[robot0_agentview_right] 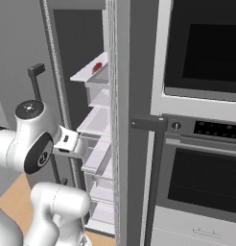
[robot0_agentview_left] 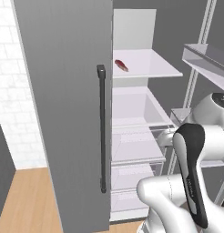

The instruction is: Place one lime and one steak in each tupperware on the nearby counter, to pack two identical lunches.

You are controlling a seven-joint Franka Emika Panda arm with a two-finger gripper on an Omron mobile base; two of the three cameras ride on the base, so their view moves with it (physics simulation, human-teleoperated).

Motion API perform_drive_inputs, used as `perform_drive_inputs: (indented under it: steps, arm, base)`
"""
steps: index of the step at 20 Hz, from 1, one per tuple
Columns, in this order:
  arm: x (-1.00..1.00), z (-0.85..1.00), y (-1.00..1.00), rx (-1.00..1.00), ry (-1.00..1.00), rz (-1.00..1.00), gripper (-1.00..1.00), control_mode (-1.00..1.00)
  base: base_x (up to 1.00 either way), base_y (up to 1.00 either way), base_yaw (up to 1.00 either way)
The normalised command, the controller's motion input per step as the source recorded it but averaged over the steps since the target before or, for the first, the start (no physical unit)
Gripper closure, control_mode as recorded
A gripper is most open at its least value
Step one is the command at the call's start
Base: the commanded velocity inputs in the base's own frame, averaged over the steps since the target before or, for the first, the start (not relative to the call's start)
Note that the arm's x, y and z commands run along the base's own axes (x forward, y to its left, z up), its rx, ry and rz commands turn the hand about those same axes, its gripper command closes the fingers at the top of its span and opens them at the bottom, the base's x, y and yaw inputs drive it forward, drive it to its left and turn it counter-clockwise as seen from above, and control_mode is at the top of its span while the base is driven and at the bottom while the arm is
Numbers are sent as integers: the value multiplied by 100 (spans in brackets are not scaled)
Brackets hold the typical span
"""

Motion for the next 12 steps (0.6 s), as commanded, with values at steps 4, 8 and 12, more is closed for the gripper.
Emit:
perform_drive_inputs:
  steps: [4, 8, 12]
  arm:
    - [34, 0, 22, 0, -7, 1, -100, -100]
    - [40, 30, 27, 0, -37, 10, -100, -100]
    - [32, 79, 5, -2, -35, 8, -100, -100]
  base:
    - [0, 0, 0]
    - [0, 0, 0]
    - [0, 0, 0]
